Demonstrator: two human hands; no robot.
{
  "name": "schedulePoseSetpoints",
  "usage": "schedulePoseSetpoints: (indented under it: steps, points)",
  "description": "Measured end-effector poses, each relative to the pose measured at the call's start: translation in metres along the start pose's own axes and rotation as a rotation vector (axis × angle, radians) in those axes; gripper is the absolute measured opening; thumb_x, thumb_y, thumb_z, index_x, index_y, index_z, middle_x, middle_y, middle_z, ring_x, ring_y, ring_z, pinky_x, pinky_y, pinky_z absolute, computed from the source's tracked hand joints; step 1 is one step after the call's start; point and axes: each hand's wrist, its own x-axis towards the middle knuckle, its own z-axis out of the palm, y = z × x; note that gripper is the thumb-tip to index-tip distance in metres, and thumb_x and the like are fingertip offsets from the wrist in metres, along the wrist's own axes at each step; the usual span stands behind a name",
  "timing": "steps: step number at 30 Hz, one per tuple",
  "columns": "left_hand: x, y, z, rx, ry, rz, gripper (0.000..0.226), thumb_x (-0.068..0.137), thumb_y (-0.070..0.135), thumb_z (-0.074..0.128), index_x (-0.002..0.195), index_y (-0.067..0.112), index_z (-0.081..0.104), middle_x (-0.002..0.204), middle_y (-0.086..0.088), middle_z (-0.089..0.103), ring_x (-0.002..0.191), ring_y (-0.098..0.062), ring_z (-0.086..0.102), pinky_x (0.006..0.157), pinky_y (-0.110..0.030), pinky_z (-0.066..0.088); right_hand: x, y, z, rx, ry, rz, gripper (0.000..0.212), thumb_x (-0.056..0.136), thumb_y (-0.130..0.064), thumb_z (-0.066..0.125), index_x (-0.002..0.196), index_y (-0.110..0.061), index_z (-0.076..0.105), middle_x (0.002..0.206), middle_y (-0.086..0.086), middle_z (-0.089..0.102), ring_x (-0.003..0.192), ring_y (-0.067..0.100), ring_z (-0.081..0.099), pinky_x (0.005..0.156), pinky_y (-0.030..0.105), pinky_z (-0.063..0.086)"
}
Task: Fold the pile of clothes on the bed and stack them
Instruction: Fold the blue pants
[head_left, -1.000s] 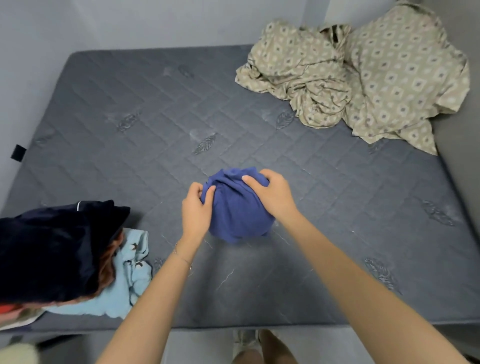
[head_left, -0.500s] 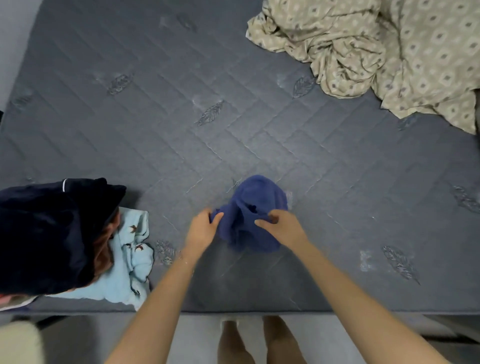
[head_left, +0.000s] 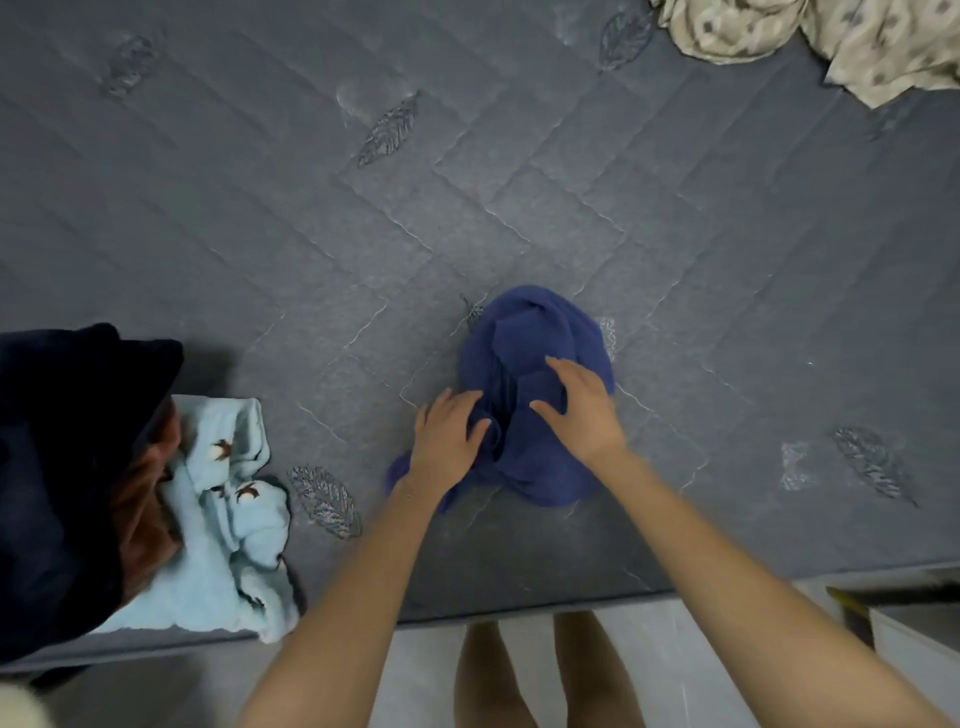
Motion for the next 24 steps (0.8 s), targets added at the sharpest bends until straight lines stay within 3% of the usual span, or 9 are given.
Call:
schedulePoseSetpoints:
  steps: [2, 5, 7, 9, 11, 14, 17, 21, 24]
  points:
    - [0.002, 0.001, 0.017, 0.031, -0.119, 0.007, 0.049, 0.101, 0.033, 0.046, 0.147, 0.021, 0.036, 0.144, -0.005, 0.047, 0.141, -0.023, 0.030, 0.117, -0.043, 0.008, 0.009, 0.005, 0.009, -0.083, -0.048, 0.019, 0.078, 0.088, -0.036, 0.068, 0.152, -0.015, 0.028, 0.151, 0.007, 0.038, 0.138, 0.026, 0.035, 0.113, 0.034, 0.028]
    - [-0.005, 0.003, 0.036, 0.092, -0.200, -0.032, 0.051, 0.096, 0.045, 0.050, 0.141, 0.023, 0.044, 0.128, -0.002, 0.058, 0.127, -0.024, 0.041, 0.116, -0.048, 0.011, 0.011, 0.009, 0.019, -0.209, -0.160, 0.103, 0.077, 0.089, -0.040, 0.066, 0.152, -0.019, 0.026, 0.144, 0.007, 0.043, 0.129, 0.029, 0.040, 0.104, 0.039, 0.033]
    - [-0.011, 0.004, 0.040, 0.158, -0.172, -0.001, 0.036, 0.095, 0.045, 0.051, 0.122, 0.023, 0.059, 0.112, 0.001, 0.064, 0.118, -0.022, 0.045, 0.113, -0.047, 0.016, 0.009, 0.012, 0.022, -0.240, -0.163, 0.094, 0.046, 0.090, -0.039, 0.064, 0.130, -0.020, 0.053, 0.125, 0.005, 0.057, 0.119, 0.028, 0.049, 0.095, 0.037, 0.033]
    - [-0.016, 0.008, 0.037, 0.173, -0.136, 0.029, 0.023, 0.097, 0.036, 0.050, 0.103, 0.021, 0.067, 0.099, 0.003, 0.067, 0.107, -0.019, 0.051, 0.110, -0.046, 0.022, 0.003, 0.010, 0.017, -0.222, -0.144, 0.060, 0.016, 0.090, -0.034, 0.064, 0.090, -0.018, 0.060, 0.093, 0.001, 0.058, 0.102, 0.024, 0.056, 0.080, 0.033, 0.031]
    - [-0.022, 0.014, 0.027, 0.123, -0.083, 0.040, 0.021, 0.098, 0.025, 0.048, 0.093, 0.017, 0.067, 0.091, 0.002, 0.068, 0.096, -0.019, 0.056, 0.108, -0.044, 0.026, -0.004, 0.006, 0.006, -0.177, -0.107, 0.018, 0.021, 0.089, -0.030, 0.066, 0.078, -0.016, 0.055, 0.085, 0.000, 0.053, 0.092, 0.021, 0.054, 0.074, 0.032, 0.031]
    - [-0.033, 0.028, 0.001, -0.089, 0.054, 0.055, 0.015, 0.099, 0.011, 0.047, 0.088, 0.009, 0.057, 0.081, -0.005, 0.062, 0.079, -0.019, 0.053, 0.104, -0.042, 0.032, -0.013, -0.012, -0.022, 0.053, -0.031, -0.049, 0.022, 0.087, -0.020, 0.069, 0.077, -0.004, 0.058, 0.081, 0.008, 0.060, 0.082, 0.023, 0.054, 0.073, 0.033, 0.041]
    - [-0.044, 0.052, -0.041, -0.480, 0.142, 0.035, 0.014, 0.100, 0.006, 0.044, 0.086, 0.007, 0.045, 0.071, -0.005, 0.047, 0.065, -0.011, 0.039, 0.072, -0.032, 0.039, -0.024, -0.044, -0.057, 0.186, 0.003, -0.109, 0.023, 0.089, -0.014, 0.066, 0.077, 0.001, 0.052, 0.072, 0.015, 0.056, 0.067, 0.022, 0.048, 0.066, 0.034, 0.039]
    - [-0.056, 0.087, -0.101, -0.592, 0.295, 0.035, 0.028, 0.103, 0.014, 0.040, 0.078, 0.028, 0.037, 0.064, 0.009, 0.039, 0.056, -0.002, 0.037, 0.057, -0.019, 0.033, -0.037, -0.096, -0.107, 0.323, 0.102, -0.156, 0.038, 0.089, -0.013, 0.066, 0.065, -0.017, 0.037, 0.058, -0.008, 0.036, 0.056, 0.005, 0.032, 0.054, 0.021, 0.031]
    - [-0.071, 0.111, -0.144, -0.561, 0.355, 0.060, 0.027, 0.103, 0.021, 0.037, 0.078, 0.030, 0.036, 0.065, 0.013, 0.042, 0.057, -0.004, 0.036, 0.056, -0.027, 0.033, -0.054, -0.133, -0.142, 0.402, 0.157, -0.160, 0.042, 0.092, -0.021, 0.062, 0.065, -0.022, 0.031, 0.053, -0.012, 0.035, 0.052, 0.006, 0.031, 0.052, 0.021, 0.030]
